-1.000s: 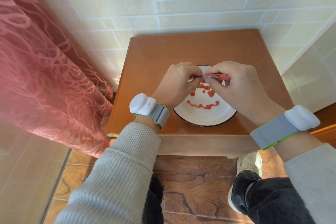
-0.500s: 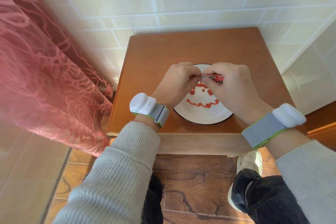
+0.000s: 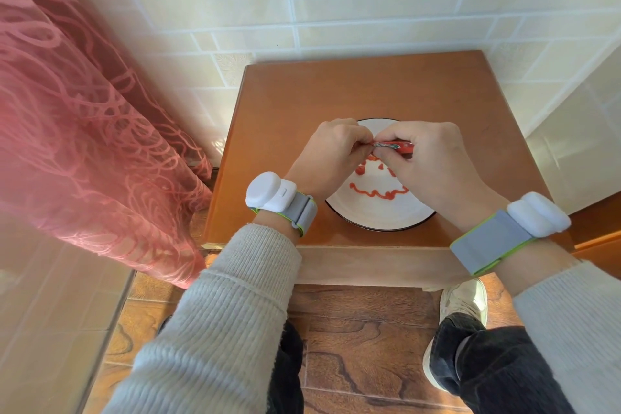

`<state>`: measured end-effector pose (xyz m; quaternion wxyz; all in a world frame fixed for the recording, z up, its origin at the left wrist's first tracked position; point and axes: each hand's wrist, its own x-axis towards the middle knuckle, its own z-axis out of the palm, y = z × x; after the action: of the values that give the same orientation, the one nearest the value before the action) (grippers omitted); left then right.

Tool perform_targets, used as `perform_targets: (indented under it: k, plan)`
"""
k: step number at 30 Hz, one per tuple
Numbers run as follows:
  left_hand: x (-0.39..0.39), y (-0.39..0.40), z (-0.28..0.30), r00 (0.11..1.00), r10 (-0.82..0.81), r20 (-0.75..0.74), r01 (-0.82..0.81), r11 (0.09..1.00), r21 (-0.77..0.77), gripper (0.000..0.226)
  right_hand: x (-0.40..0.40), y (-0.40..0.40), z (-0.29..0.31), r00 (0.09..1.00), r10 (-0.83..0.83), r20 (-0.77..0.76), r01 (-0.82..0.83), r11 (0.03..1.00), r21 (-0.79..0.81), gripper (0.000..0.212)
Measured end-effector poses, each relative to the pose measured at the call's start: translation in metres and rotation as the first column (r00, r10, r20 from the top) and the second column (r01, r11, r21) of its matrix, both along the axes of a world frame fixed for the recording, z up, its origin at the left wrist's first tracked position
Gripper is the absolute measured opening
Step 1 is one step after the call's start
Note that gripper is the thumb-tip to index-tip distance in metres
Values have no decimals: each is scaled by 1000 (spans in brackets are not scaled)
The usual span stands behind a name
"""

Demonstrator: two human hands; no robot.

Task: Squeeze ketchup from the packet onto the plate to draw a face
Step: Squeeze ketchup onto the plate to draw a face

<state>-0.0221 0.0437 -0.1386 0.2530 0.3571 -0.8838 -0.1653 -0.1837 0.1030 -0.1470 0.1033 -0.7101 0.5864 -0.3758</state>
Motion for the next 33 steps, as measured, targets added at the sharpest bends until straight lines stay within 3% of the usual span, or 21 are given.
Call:
perform_targets:
  k: [10, 17, 33]
  plan:
    - [-1, -1, -4, 998, 47, 32, -47, 999, -6, 10, -3, 1, -4, 999, -29, -38, 30, 999, 19, 21]
    - [0, -3, -5, 997, 61, 52, -63, 998, 20, 7, -5, 3, 3, 992, -111, -54, 112, 993, 20, 10]
    - [1, 0, -4, 983, 109, 151, -117, 992, 45, 11, -9, 2, 0, 991, -95, -96, 97, 995, 22, 16]
